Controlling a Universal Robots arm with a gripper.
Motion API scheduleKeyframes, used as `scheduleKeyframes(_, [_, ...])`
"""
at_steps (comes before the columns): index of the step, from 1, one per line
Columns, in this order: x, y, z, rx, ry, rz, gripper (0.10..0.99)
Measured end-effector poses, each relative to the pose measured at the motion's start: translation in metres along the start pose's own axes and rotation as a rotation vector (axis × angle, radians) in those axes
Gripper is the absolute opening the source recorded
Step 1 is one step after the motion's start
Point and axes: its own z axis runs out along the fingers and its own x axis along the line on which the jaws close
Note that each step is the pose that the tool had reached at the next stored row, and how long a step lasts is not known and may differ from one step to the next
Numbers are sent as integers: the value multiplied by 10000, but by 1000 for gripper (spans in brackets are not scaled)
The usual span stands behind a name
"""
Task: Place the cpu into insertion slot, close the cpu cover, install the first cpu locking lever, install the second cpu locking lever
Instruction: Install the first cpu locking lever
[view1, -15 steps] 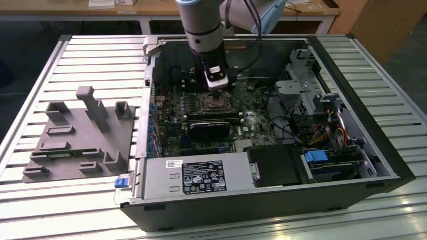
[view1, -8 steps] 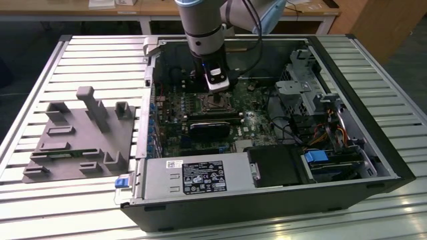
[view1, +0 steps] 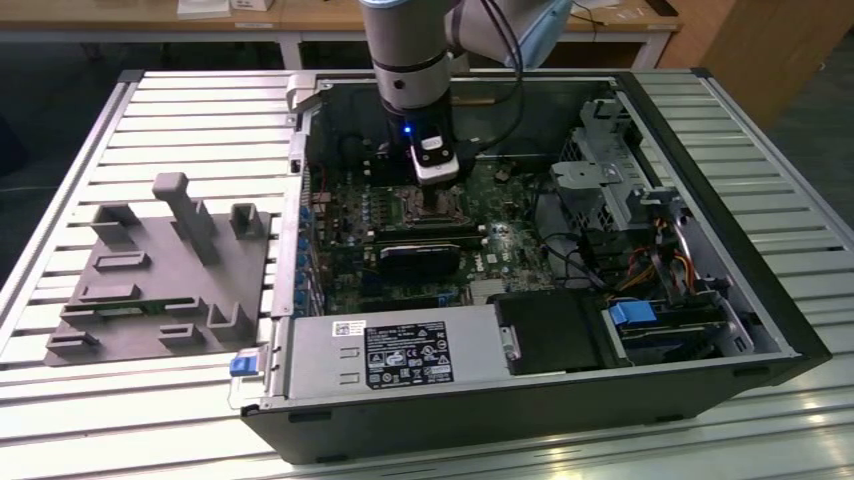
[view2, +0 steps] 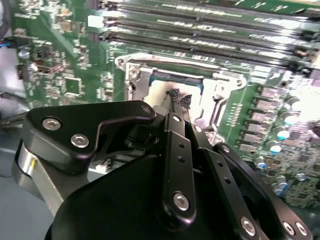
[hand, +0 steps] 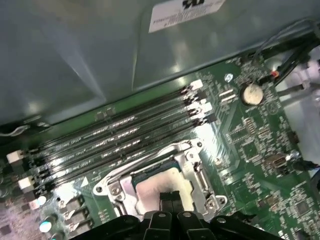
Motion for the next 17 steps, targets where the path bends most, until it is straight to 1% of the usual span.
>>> scheduleKeyframes(1, [0,0,0,21,20,-1,102])
scheduleKeyframes(2, [0,0,-1,25,20,-2,102])
scheduleKeyframes(5, [-2,1,0,26,19,-25,102])
scheduleKeyframes(7, [-4,2,-15,13,26,-143,102])
scheduleKeyframes(9, [-11,4,-62,8,25,-193,102])
scheduleKeyframes(15, [-43,17,-270,33,16,-222,102])
scheduleKeyframes(17, [-52,21,-325,39,13,-222,102])
